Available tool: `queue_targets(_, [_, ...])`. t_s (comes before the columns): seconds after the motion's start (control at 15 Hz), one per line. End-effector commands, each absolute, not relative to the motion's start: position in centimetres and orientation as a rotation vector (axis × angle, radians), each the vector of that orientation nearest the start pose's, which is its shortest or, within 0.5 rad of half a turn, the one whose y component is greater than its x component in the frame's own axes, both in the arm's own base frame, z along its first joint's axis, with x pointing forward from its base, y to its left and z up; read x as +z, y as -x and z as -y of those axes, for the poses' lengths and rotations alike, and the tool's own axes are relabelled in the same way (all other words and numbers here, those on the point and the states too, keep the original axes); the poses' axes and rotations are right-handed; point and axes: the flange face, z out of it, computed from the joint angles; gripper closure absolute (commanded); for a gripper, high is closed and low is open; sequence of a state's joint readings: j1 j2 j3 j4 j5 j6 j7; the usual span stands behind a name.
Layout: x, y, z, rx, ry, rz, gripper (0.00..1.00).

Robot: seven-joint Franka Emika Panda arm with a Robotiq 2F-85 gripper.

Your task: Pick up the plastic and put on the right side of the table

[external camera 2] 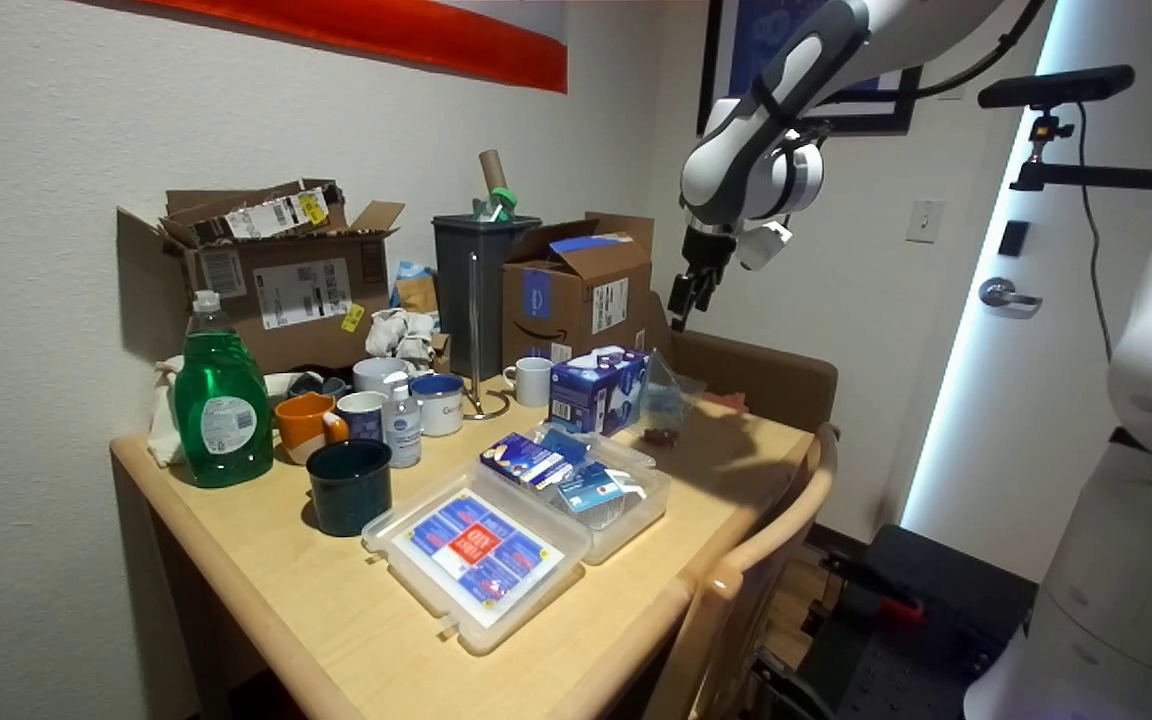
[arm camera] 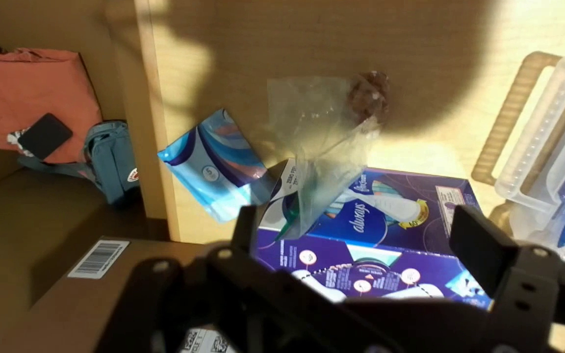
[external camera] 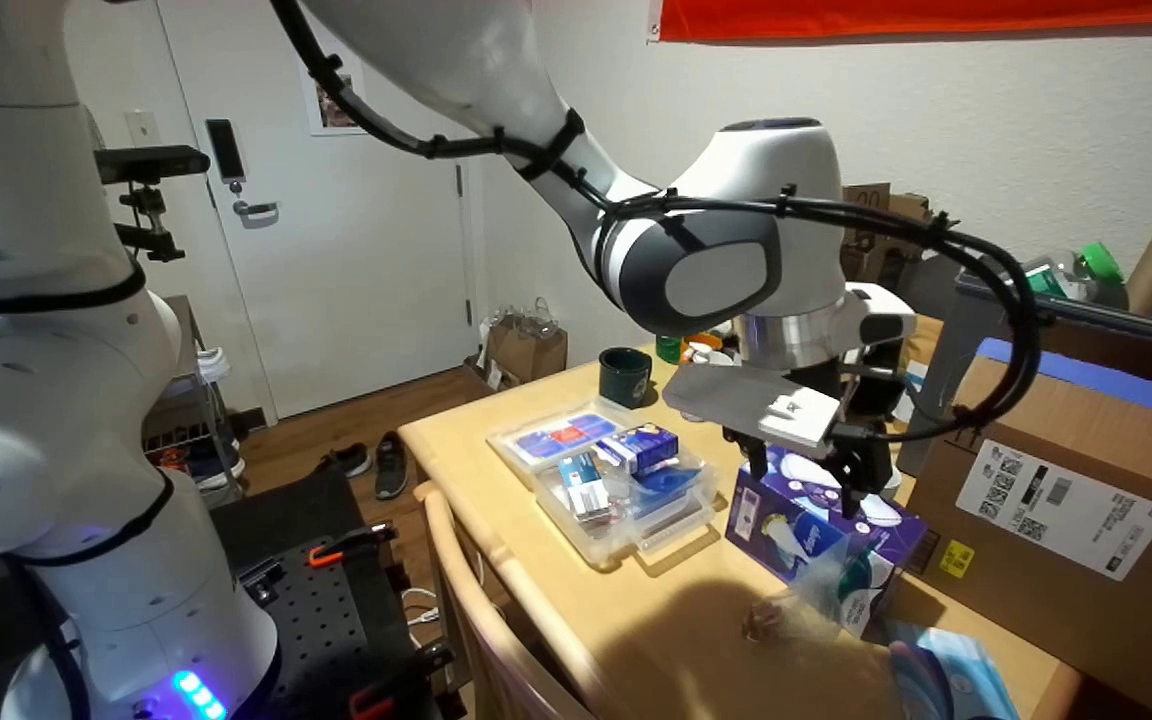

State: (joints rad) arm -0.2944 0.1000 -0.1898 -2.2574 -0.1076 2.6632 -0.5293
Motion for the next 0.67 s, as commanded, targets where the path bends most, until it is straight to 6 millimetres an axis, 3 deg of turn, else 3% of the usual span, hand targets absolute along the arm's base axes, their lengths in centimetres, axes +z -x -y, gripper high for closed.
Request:
queue_targets(0.0, [37.4,-47.9,23.9,-0.425,3.325,0.303,0.0])
queue_targets(0.6, [40.4,-45.7,20.2,-0.458,3.301,0.376,0.0])
